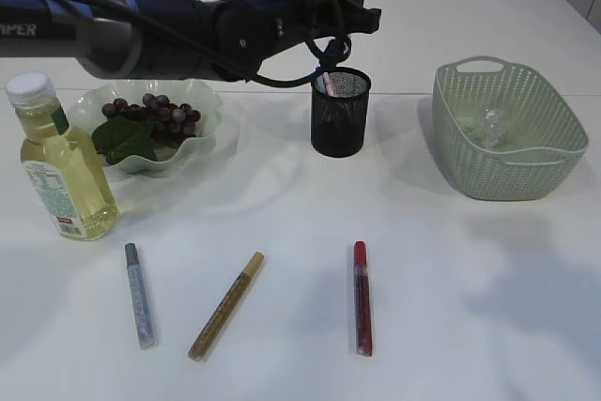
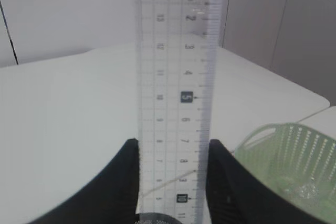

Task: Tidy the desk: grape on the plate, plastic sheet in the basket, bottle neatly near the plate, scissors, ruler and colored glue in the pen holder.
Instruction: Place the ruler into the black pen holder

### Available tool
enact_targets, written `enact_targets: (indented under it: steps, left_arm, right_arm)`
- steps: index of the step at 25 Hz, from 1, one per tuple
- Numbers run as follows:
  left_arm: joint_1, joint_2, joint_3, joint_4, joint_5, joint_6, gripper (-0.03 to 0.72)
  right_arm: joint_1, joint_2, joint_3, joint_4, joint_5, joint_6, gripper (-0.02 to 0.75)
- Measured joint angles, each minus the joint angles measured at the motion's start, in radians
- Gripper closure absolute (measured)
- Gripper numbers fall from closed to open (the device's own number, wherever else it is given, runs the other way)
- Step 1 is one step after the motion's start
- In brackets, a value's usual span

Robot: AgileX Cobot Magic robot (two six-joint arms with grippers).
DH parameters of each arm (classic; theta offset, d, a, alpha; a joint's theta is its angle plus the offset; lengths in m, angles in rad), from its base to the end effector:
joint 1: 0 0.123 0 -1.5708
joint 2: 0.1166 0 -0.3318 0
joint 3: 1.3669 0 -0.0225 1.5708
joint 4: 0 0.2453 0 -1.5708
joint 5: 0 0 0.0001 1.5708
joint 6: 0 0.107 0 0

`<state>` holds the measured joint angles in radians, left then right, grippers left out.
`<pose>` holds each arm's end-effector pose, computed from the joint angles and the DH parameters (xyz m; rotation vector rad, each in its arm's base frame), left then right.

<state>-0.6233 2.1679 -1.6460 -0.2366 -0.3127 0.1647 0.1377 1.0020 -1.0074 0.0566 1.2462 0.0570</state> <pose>0.4551 -0.3177 0.2770 0.4250 1.6675 -0.4479 0.1383 0.0250 0.3689 -0.1009 2.7269 0.1342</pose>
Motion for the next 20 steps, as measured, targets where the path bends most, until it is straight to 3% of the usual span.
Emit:
enact_targets:
  steps: [8, 20]
  left_arm:
    - [-0.004, 0.078, 0.0, 0.005, -0.221, -0.004, 0.409]
    - [-0.004, 0.153, -0.005, 0.09, -0.358, -0.083, 0.409]
  right_arm:
    - [0.0, 0.0, 0.0, -0.013, 0.0, 0.0, 0.379]
    - [0.0, 0.0, 0.0, -0.023, 0.0, -0.001, 0.379]
